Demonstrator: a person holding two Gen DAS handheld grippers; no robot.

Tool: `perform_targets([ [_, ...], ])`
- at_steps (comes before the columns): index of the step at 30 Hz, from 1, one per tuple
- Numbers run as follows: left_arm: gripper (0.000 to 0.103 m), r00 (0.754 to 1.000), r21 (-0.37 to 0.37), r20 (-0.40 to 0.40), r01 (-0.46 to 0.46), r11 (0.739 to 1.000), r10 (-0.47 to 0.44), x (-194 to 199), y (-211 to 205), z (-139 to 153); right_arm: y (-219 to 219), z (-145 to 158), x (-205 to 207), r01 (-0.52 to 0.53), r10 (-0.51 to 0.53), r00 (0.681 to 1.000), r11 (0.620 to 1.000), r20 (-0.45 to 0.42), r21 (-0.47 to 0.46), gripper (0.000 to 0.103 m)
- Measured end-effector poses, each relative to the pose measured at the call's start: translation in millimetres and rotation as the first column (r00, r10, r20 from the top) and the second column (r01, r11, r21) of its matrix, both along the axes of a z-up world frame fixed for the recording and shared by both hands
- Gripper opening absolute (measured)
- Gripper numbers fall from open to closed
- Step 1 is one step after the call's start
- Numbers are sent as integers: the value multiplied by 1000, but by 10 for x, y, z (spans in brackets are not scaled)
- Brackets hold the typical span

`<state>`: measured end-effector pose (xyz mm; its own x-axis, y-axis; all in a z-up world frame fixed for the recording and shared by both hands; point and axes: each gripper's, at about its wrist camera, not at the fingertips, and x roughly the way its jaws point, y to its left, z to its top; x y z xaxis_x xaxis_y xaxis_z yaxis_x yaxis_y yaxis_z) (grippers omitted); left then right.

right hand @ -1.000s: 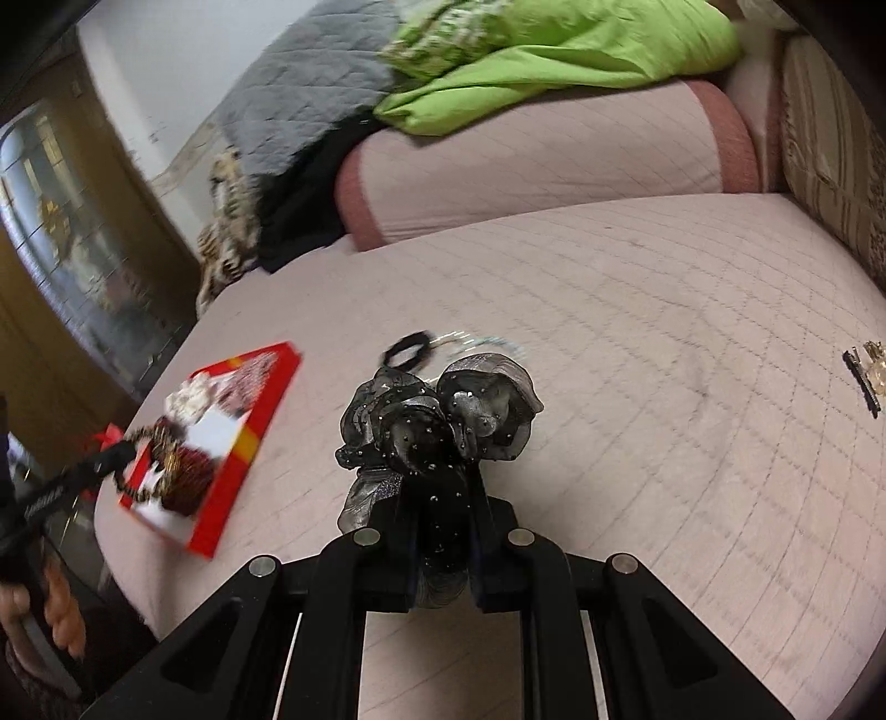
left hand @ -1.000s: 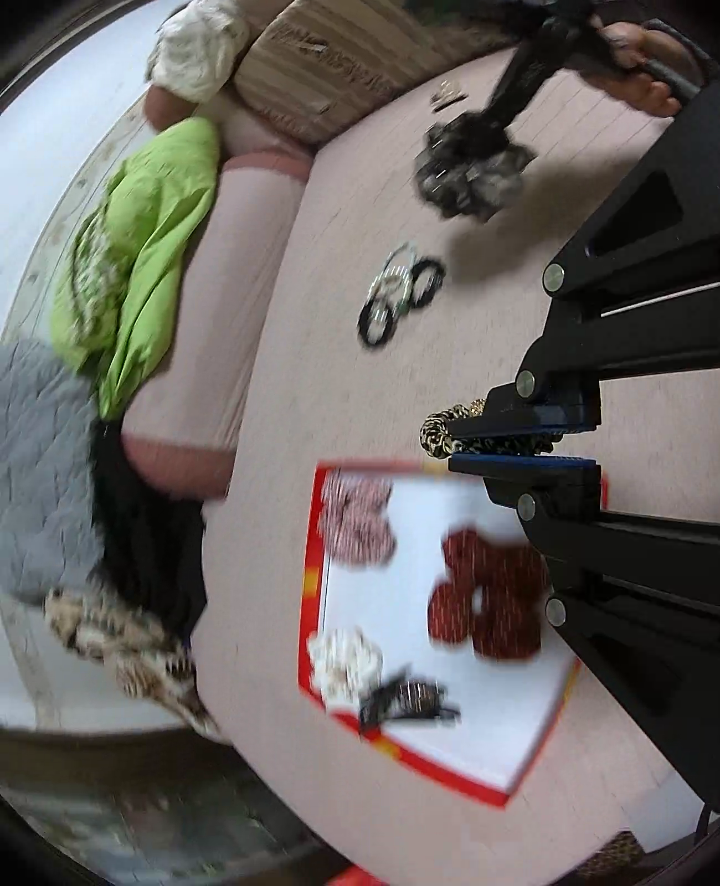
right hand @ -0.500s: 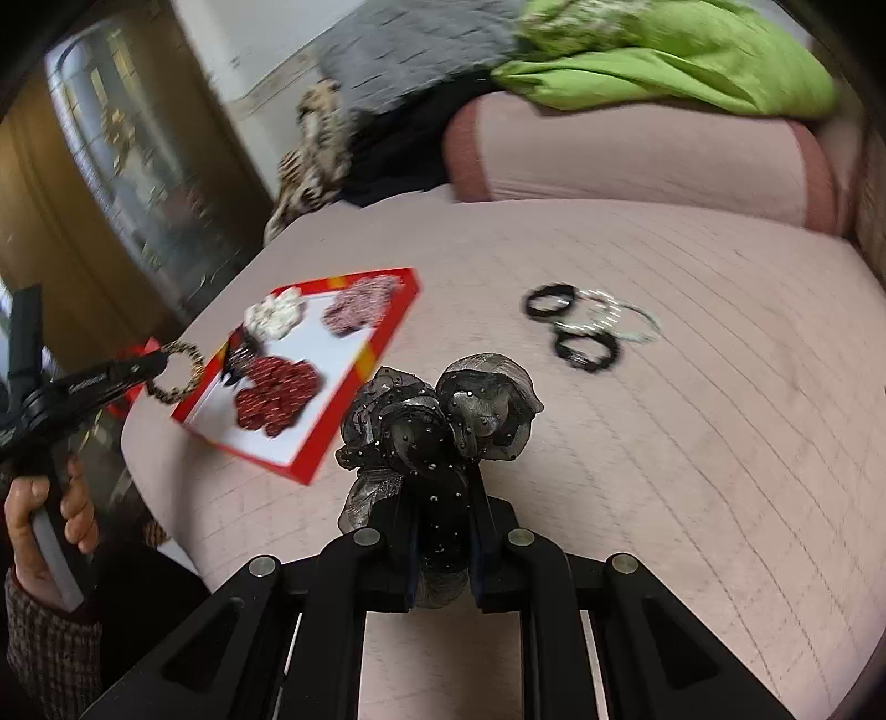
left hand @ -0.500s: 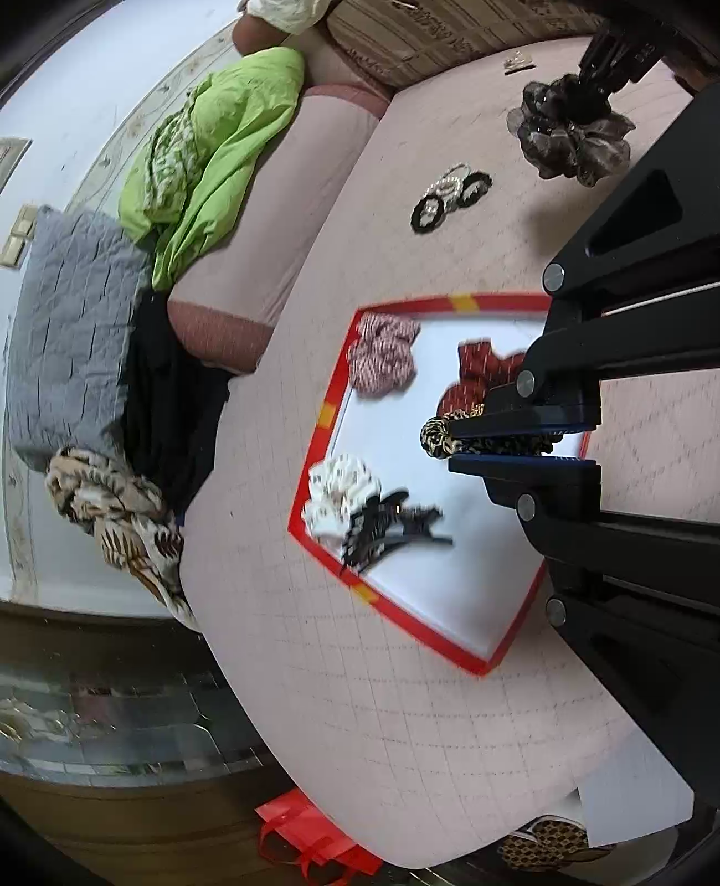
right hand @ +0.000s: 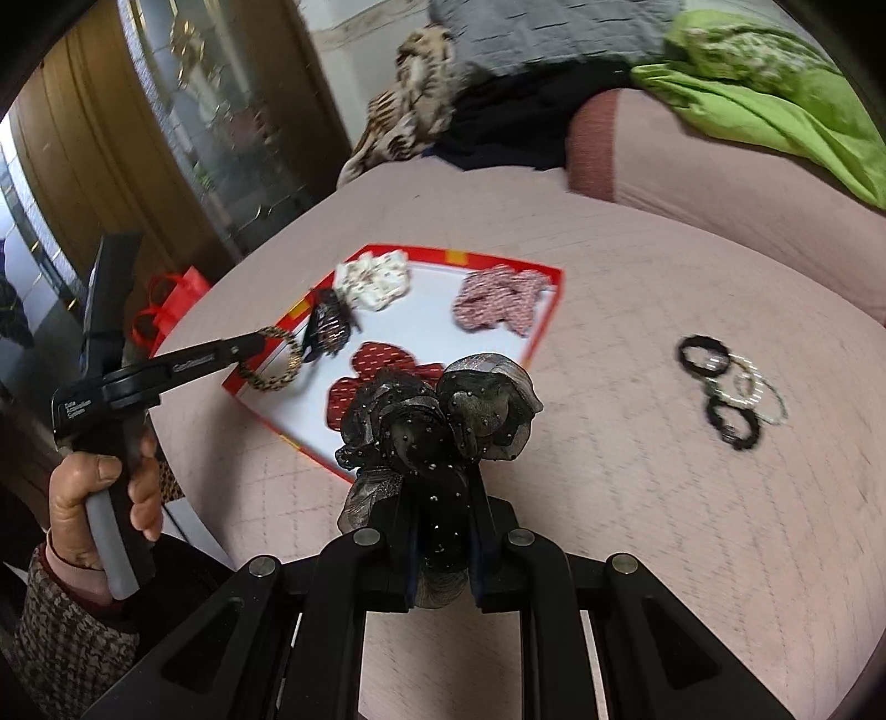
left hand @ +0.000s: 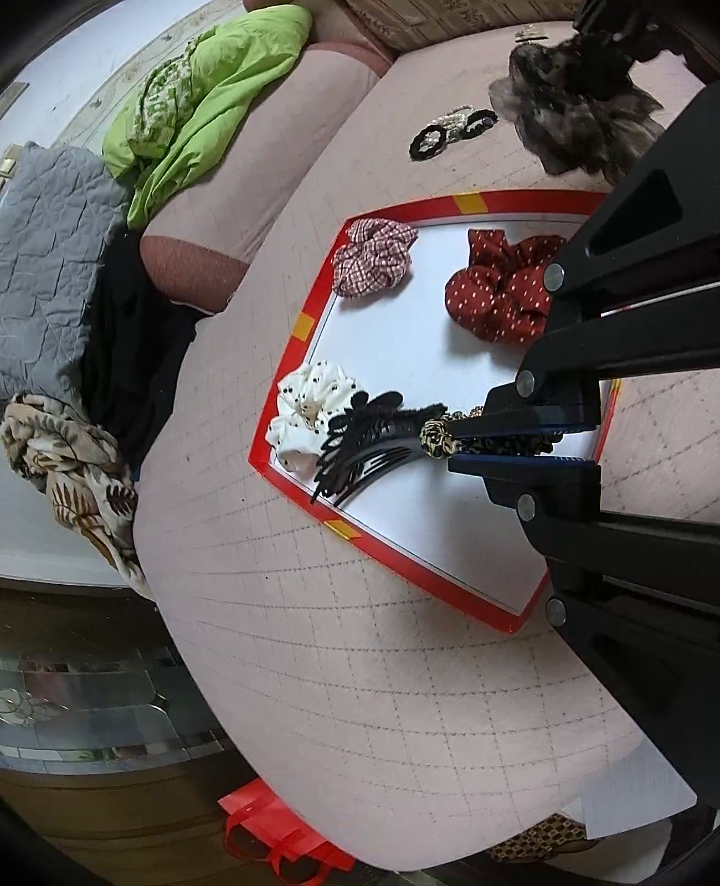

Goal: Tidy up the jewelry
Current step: 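Carry the black scrunchie and bracelet into the tray and open both tools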

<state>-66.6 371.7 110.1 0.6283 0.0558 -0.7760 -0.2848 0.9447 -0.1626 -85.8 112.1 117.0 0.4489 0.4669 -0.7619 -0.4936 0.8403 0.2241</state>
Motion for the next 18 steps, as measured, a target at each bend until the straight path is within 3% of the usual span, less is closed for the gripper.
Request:
perform_targets([
  [6, 5, 1000, -21, -23, -15, 1000, 15, 47, 81, -152, 358, -80, 148, -30, 29, 1000, 999, -12, -23, 15],
  [18, 5, 997, 75, -60, -35, 997, 40, 179, -27, -257, 613, -471, 386, -29, 22, 997, 995, -79, -96, 15],
])
